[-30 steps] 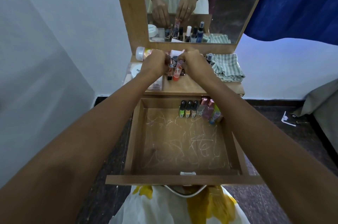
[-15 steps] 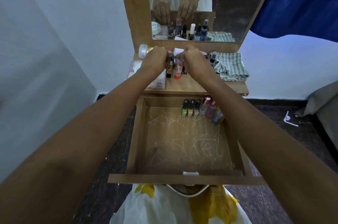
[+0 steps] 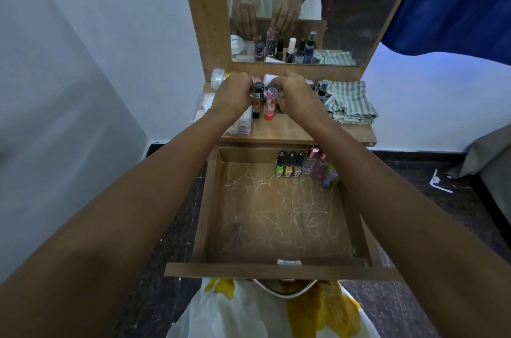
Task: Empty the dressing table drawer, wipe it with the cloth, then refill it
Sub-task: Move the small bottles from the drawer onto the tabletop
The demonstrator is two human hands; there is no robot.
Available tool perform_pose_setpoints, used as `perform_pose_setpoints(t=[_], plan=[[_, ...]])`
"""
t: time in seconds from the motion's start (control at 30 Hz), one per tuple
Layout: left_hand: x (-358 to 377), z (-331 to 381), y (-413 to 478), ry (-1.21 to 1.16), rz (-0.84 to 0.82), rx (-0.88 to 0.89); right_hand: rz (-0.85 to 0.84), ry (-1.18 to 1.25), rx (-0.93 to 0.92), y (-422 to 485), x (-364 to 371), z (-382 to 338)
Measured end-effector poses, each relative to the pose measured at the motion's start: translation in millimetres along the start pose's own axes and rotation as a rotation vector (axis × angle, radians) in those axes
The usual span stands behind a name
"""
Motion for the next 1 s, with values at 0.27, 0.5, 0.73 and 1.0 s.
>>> perform_pose_setpoints(t=[0.27, 0.5, 0.73, 1.0], plan=[[-12.2, 5.8, -5.3, -0.003, 0.048, 0.015, 0.034, 0.045, 0.002, -7.7, -12.1, -3.5], [-2.4, 28.4, -31.2, -0.065, 0.006, 0.081, 0.072, 0.026, 0.037, -29.5, -34.7, 6.0], [29.5, 53.5, -65.6, -0.079, -0.088, 0.118, 0.025, 0.067, 0.110, -71.2, -39.2, 40.7], [81.3, 78.2, -105.7, -0.086, -0.184, 0.150, -0.027, 0.043, 0.205, -118.4, -35.4, 87.5]])
Point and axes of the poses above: each hand's wrist, its own y-axis towards the middle knuckle, its own x-axis out of the palm, z = x × y, the point moved 9 cm from there along y, towards the middle knuckle, and after that the axes turned 10 degrees about z, right-handed, at the moved point
